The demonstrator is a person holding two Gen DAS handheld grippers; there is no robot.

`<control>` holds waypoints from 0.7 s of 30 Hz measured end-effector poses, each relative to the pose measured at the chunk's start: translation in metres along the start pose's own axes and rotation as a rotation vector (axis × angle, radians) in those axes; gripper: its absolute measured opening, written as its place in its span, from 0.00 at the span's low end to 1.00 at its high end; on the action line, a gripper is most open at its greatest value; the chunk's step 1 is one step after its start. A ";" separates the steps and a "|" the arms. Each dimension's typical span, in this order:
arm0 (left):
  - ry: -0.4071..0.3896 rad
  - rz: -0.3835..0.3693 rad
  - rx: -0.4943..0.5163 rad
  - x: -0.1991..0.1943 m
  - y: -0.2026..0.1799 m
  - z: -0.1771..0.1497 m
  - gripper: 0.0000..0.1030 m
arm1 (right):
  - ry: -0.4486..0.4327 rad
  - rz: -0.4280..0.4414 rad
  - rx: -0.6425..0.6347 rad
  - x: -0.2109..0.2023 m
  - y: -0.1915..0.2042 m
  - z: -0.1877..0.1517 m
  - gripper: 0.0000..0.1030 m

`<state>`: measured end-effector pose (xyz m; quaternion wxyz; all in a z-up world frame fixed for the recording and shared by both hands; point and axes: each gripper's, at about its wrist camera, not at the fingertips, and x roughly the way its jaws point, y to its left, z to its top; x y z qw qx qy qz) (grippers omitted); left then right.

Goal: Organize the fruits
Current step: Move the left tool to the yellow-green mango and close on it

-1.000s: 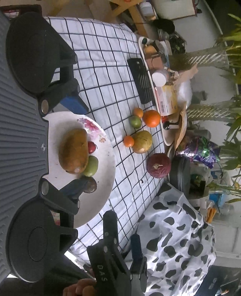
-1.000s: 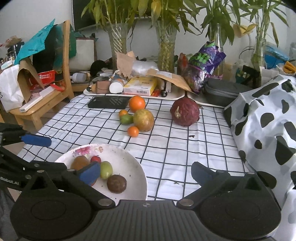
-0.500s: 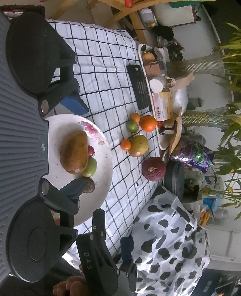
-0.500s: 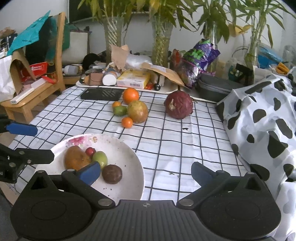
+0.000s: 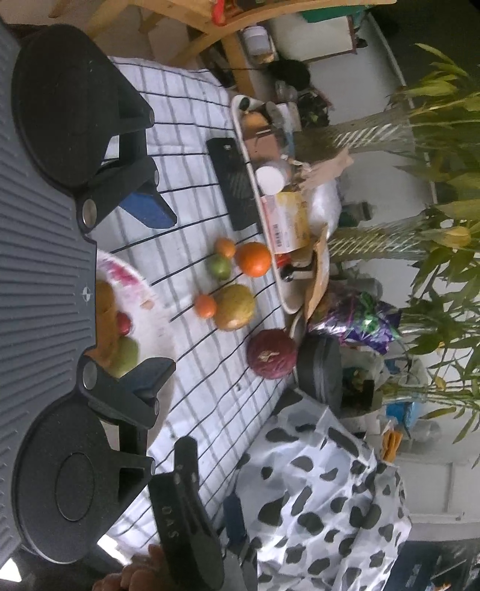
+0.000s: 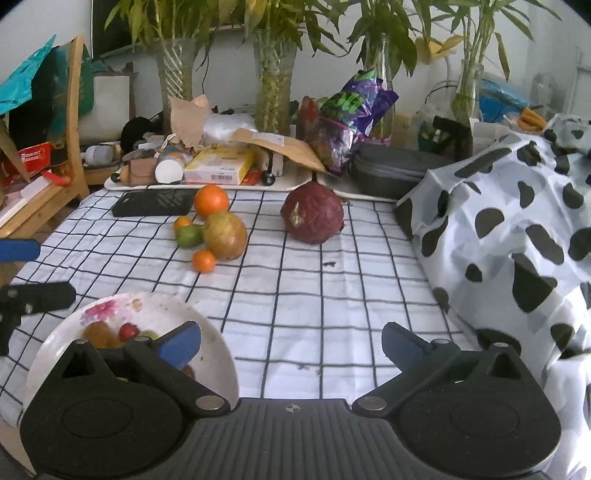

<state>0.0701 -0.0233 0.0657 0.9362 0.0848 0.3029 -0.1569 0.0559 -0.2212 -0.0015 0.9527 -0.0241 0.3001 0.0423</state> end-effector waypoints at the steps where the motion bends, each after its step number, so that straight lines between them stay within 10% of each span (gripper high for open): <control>1: -0.005 0.006 -0.003 0.003 0.002 0.003 0.74 | -0.007 -0.006 -0.003 0.001 -0.001 0.002 1.00; 21: 0.029 0.006 0.053 0.065 0.013 0.035 0.74 | -0.063 -0.048 0.007 0.040 -0.023 0.040 1.00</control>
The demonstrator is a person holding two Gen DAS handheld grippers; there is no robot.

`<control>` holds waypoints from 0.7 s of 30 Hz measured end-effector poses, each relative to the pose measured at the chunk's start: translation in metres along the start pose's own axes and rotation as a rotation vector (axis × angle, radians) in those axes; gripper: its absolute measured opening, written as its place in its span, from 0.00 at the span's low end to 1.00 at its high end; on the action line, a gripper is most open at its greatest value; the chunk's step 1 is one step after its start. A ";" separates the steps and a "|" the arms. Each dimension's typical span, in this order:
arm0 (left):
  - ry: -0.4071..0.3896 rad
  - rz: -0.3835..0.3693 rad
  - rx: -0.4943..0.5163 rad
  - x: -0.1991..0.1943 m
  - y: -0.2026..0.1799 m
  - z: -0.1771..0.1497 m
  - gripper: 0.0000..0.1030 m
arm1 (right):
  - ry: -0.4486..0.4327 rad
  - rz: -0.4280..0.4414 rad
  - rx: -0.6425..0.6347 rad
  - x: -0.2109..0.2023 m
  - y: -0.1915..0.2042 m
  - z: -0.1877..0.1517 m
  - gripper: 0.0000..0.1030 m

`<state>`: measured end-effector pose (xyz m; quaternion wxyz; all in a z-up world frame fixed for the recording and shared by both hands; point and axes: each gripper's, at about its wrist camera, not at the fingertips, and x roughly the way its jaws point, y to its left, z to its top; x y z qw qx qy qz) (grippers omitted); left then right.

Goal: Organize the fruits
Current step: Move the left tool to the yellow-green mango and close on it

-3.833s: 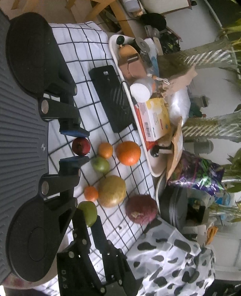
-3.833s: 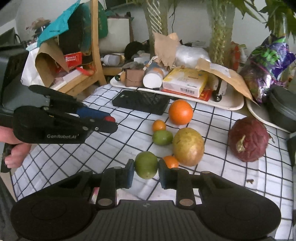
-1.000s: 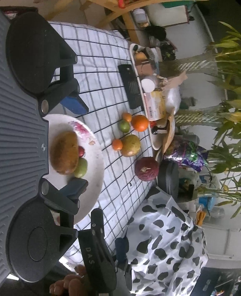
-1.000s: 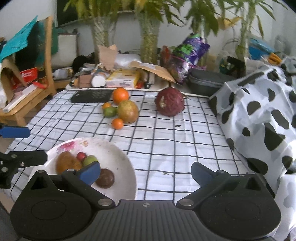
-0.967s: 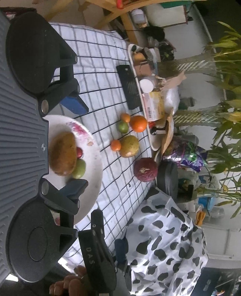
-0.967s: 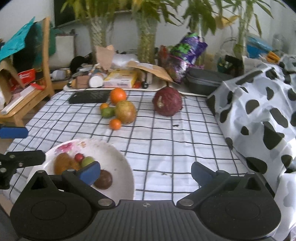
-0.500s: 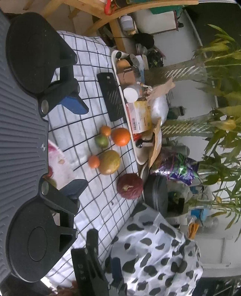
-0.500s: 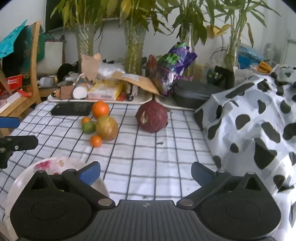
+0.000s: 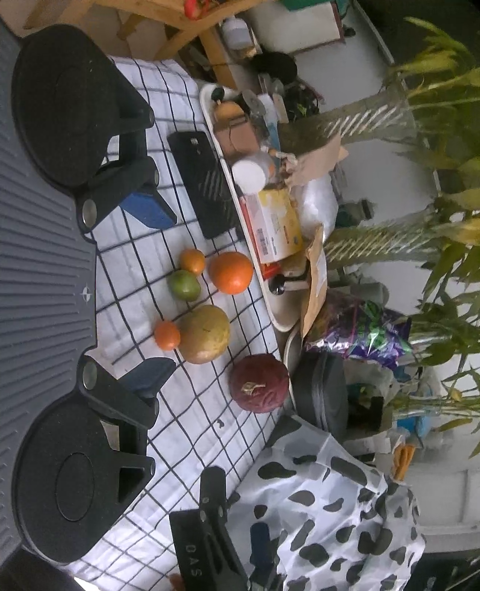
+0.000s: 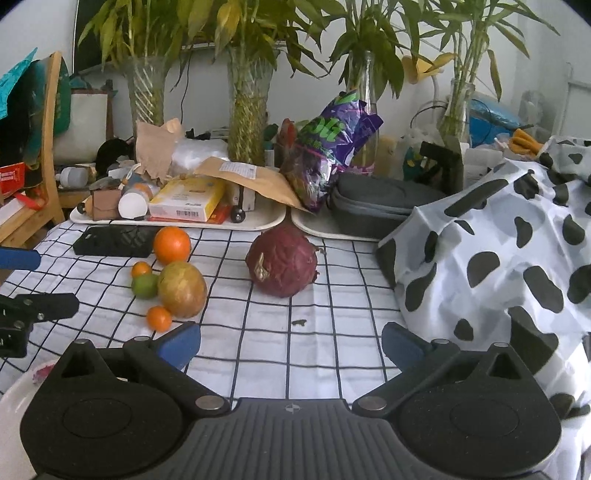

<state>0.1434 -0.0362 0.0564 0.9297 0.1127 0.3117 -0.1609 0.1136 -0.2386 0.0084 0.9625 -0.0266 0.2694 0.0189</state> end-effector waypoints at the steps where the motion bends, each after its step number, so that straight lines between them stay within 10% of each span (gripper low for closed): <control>1: 0.000 -0.007 0.003 0.002 0.000 0.002 0.74 | 0.005 0.001 0.000 0.003 0.000 0.002 1.00; 21: 0.036 -0.163 0.195 0.075 -0.012 0.022 0.73 | 0.061 0.011 -0.001 0.066 -0.010 0.031 1.00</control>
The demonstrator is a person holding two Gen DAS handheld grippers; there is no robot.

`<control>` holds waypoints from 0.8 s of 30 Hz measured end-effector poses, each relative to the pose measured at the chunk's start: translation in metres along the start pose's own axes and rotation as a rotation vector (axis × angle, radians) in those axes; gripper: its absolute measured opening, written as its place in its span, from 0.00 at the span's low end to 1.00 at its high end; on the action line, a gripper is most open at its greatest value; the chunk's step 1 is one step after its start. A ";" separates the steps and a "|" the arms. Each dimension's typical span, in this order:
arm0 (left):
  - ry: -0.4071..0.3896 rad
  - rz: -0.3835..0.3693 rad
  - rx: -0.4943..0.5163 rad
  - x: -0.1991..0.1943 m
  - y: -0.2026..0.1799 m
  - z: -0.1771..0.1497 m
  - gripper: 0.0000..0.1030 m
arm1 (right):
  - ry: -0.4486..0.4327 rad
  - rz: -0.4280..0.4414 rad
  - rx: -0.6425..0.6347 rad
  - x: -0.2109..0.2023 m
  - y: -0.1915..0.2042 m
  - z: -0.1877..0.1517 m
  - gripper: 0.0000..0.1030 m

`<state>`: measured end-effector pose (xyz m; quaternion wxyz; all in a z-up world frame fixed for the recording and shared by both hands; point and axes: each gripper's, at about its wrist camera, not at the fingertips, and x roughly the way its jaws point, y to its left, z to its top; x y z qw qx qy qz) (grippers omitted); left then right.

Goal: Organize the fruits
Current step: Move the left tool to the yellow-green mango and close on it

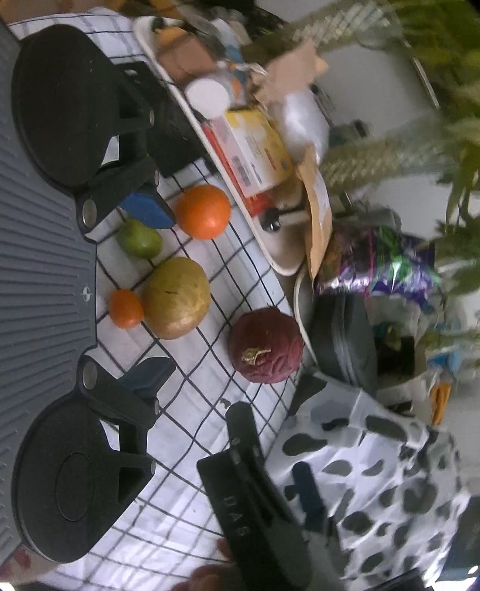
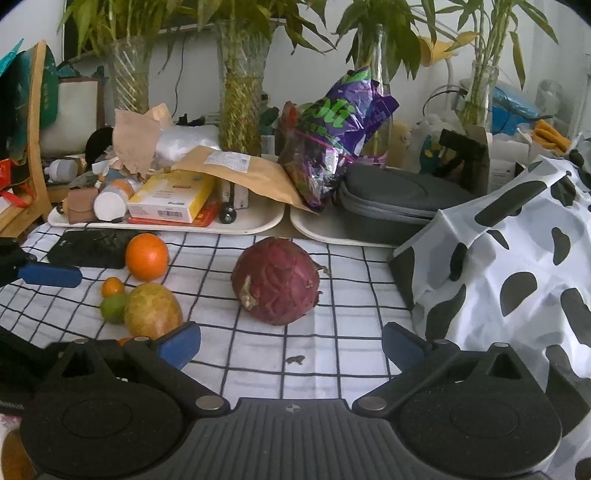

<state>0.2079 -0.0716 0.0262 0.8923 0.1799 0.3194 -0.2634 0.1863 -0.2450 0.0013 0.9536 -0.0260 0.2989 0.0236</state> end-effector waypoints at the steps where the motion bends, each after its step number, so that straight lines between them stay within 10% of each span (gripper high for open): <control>1: 0.002 -0.002 0.013 0.004 -0.001 0.001 0.73 | 0.003 -0.001 0.002 0.002 -0.002 0.001 1.00; 24: 0.047 -0.054 0.169 0.066 -0.005 0.006 0.62 | 0.067 -0.010 -0.009 0.046 -0.016 0.009 1.00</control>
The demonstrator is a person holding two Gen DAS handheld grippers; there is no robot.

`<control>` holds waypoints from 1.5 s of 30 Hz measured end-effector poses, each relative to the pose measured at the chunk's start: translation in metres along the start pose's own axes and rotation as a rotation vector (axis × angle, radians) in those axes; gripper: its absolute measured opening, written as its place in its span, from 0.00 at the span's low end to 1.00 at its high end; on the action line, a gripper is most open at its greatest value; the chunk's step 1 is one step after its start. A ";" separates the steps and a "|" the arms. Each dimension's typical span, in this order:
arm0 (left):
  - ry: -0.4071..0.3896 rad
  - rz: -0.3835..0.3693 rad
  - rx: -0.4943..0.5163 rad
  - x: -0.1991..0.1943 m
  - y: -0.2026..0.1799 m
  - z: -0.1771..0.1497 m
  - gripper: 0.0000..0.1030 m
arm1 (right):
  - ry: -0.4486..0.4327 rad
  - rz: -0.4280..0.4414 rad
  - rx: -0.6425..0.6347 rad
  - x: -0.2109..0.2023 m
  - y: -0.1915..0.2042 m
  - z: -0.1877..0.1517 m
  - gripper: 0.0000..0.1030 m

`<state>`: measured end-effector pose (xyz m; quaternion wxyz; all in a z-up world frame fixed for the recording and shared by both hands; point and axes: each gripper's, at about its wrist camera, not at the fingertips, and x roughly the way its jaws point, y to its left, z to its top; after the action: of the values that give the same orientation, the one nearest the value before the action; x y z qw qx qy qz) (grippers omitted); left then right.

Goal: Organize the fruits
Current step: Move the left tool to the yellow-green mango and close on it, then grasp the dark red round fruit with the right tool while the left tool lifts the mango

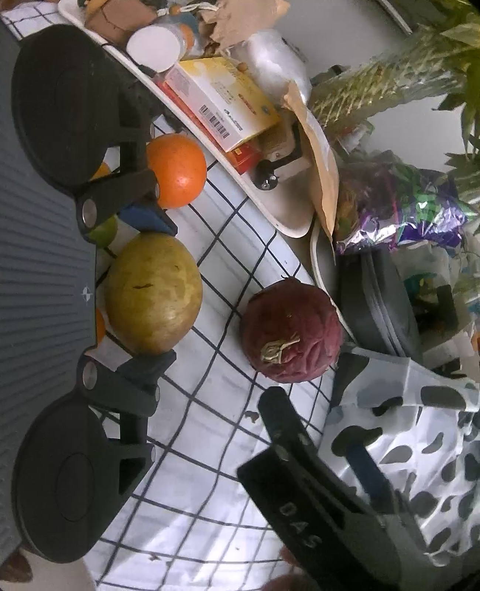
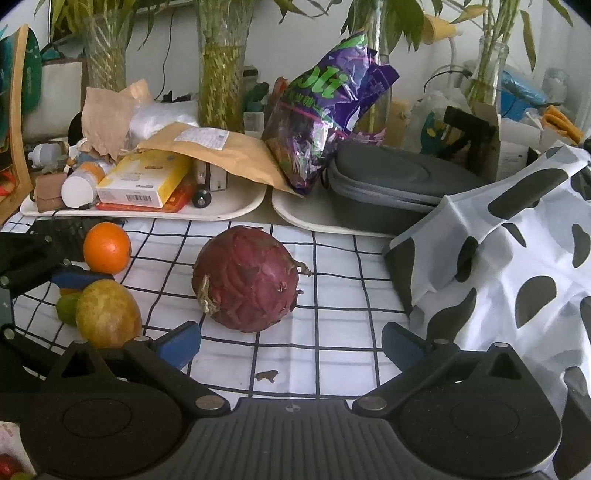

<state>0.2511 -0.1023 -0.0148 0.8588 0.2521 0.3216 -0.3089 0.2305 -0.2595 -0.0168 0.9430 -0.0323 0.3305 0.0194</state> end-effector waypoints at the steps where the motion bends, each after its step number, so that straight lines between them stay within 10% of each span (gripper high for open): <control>1: 0.001 -0.007 -0.014 0.000 0.002 0.000 0.61 | 0.001 0.005 0.003 0.002 -0.001 0.001 1.00; 23: -0.079 0.091 -0.254 -0.036 0.055 0.014 0.61 | -0.019 0.239 0.248 0.064 -0.006 0.022 0.99; 27: -0.073 0.085 -0.249 -0.035 0.054 0.012 0.61 | 0.009 0.235 0.264 0.073 -0.006 0.022 0.79; 45: -0.110 0.081 -0.300 -0.072 0.041 0.014 0.61 | -0.076 0.270 0.206 0.009 -0.007 0.017 0.71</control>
<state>0.2419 -0.0568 0.0554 0.9149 0.1168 0.3061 -0.2359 0.2488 -0.2649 -0.0086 0.9420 0.1101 0.2961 0.1133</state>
